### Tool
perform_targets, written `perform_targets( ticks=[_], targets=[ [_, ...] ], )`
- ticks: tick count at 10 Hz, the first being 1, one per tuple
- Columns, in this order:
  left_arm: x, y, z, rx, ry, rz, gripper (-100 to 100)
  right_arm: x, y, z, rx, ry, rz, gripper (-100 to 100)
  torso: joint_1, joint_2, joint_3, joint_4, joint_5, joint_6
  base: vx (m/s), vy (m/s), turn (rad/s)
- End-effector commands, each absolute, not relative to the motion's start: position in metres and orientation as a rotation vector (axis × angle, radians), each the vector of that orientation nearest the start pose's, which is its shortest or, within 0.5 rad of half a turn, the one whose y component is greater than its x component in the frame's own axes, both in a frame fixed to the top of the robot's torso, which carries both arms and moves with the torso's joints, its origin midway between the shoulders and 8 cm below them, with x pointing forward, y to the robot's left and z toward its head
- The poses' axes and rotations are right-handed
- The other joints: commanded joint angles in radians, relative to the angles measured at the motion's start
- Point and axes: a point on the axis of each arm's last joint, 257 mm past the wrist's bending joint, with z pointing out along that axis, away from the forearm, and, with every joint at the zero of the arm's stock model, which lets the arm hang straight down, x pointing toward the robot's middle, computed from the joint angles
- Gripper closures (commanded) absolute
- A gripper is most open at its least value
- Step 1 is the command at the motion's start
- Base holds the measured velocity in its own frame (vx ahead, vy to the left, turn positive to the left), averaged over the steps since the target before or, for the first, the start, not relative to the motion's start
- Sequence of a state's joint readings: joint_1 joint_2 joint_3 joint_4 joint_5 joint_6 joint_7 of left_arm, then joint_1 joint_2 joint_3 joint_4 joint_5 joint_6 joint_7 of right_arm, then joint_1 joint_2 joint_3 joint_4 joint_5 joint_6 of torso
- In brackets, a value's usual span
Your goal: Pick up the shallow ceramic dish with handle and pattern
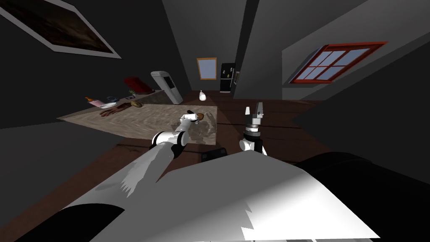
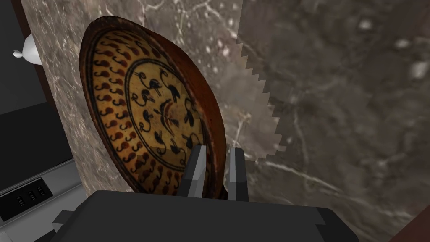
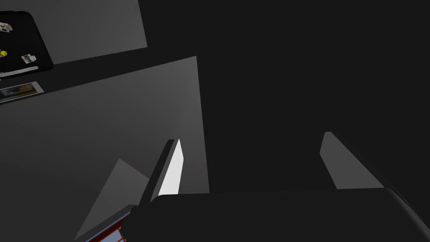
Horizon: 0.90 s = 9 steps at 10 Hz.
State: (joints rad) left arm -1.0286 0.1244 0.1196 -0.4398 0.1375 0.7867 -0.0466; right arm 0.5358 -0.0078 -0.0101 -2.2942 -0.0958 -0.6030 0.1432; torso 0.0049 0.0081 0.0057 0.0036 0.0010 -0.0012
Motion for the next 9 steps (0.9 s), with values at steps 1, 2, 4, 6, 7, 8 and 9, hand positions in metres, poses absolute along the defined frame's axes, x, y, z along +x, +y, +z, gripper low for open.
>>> perform_targets(
  ticks=[1, 2, 4, 6, 7, 8, 9],
  targets=[
    [0.65, 0.181, -0.315, -1.755, 1.955, -0.629, 100, 0.318, -0.295, 0.039, 0.594, 0.532, 1.219, 0, 0.0, 0.0, 0.0, 0.0, 0.0, 0.0, -0.101, 0.055, -0.269],
    [0.652, 0.192, -0.313, -1.778, 1.927, -0.618, 100, 0.318, -0.295, 0.039, 0.594, 0.532, 1.219, 0, 0.0, 0.001, 0.001, 0.001, 0.0, 0.0, -0.081, 0.082, -0.277],
    [0.653, 0.204, -0.311, -1.807, 1.893, -0.611, 100, 0.318, -0.295, 0.039, 0.594, 0.532, 1.219, 0, 0.0, -0.001, 0.0, 0.001, 0.0, -0.001, -0.049, 0.044, -0.126],
    [0.653, 0.204, -0.311, -1.807, 1.893, -0.611, 100, 0.318, -0.295, 0.039, 0.594, 0.532, 1.219, 0, -0.002, -0.002, -0.001, 0.001, -0.001, -0.001, -0.027, 0.016, -0.048],
    [0.655, 0.216, -0.309, -1.831, 1.862, -0.601, 100, 0.317, -0.295, 0.039, 0.594, 0.532, 1.219, 0, -0.003, -0.004, -0.001, 0.0, -0.001, -0.001, -0.029, 0.012, -0.168],
    [0.653, 0.211, -0.31, -1.82, 1.878, -0.602, 100, 0.318, -0.295, 0.039, 0.594, 0.532, 1.219, 0, -0.003, -0.003, -0.001, 0.001, -0.001, 0.001, -0.018, 0.013, -0.052],
    [0.654, 0.212, -0.31, -1.823, 1.874, -0.604, 0, 0.317, -0.295, 0.039, 0.594, 0.532, 1.219, 0, -0.003, -0.004, -0.001, 0.001, -0.001, 0.0, 0.0, 0.0, 0.0]
  ],
)
